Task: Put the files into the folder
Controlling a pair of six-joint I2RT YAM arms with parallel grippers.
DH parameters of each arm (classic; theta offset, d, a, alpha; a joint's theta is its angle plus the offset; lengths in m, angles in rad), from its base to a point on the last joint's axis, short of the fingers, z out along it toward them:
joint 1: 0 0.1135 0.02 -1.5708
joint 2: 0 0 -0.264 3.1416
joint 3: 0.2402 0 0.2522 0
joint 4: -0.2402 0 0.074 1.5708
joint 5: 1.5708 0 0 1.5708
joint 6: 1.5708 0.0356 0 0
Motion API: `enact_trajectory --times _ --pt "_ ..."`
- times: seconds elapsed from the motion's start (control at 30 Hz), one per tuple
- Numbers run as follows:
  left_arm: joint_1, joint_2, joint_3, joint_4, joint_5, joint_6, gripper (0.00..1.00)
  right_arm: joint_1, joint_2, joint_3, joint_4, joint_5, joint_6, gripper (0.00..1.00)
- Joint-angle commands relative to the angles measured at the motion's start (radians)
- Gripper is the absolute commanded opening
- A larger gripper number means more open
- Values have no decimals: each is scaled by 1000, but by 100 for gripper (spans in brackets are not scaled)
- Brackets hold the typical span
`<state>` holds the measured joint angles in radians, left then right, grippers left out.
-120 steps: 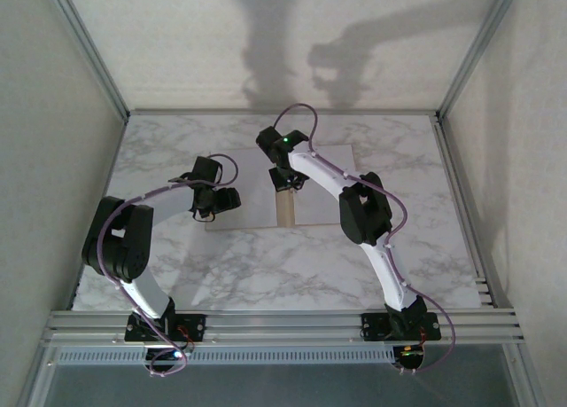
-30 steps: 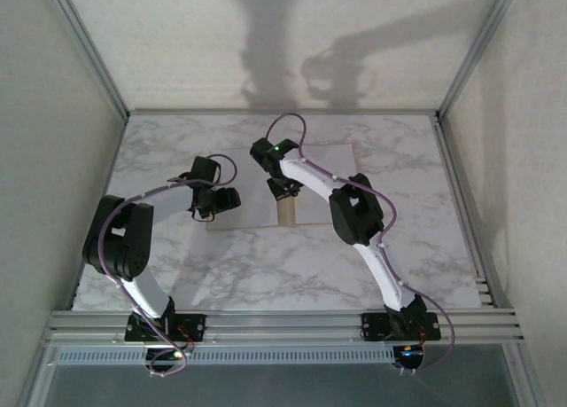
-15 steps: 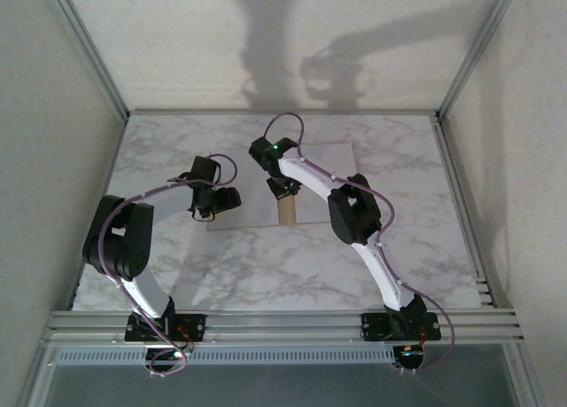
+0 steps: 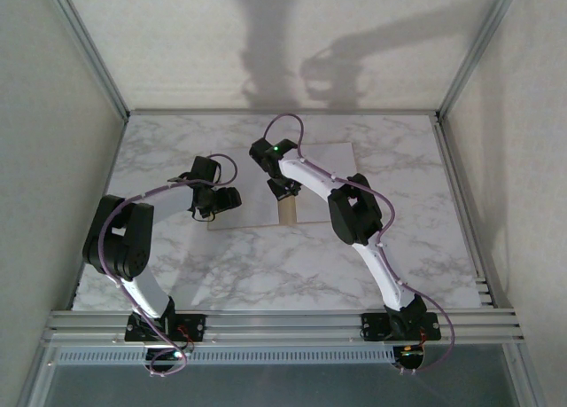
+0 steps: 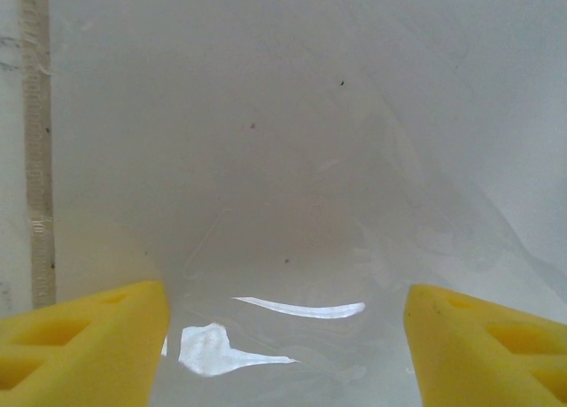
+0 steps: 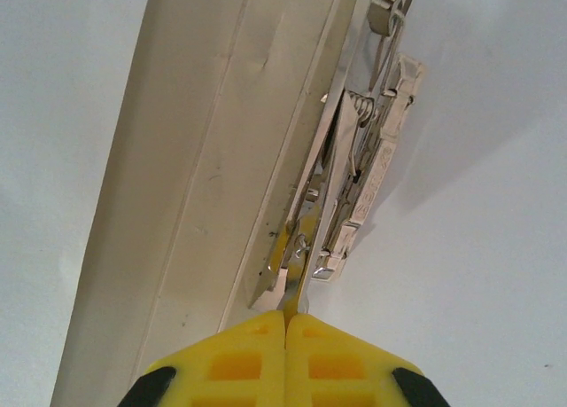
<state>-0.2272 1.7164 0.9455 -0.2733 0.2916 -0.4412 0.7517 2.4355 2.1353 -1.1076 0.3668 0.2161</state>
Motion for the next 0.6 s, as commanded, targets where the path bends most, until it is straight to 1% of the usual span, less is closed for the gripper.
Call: enact_trajectory --times 0.0,0.17,0.37,0.57 --pt "9 24 -17 -32 1 12 71 -11 52 -61 10 -30 -5 0" --pt "9 28 -17 -31 1 12 71 -11 61 -64 13 -46 -1 0" --pt "8 29 -14 -29 3 9 71 -11 63 -61 4 -26 -9 0" --pt "9 31 -14 -30 1 10 71 -10 43 -17 -16 -17 -16 0"
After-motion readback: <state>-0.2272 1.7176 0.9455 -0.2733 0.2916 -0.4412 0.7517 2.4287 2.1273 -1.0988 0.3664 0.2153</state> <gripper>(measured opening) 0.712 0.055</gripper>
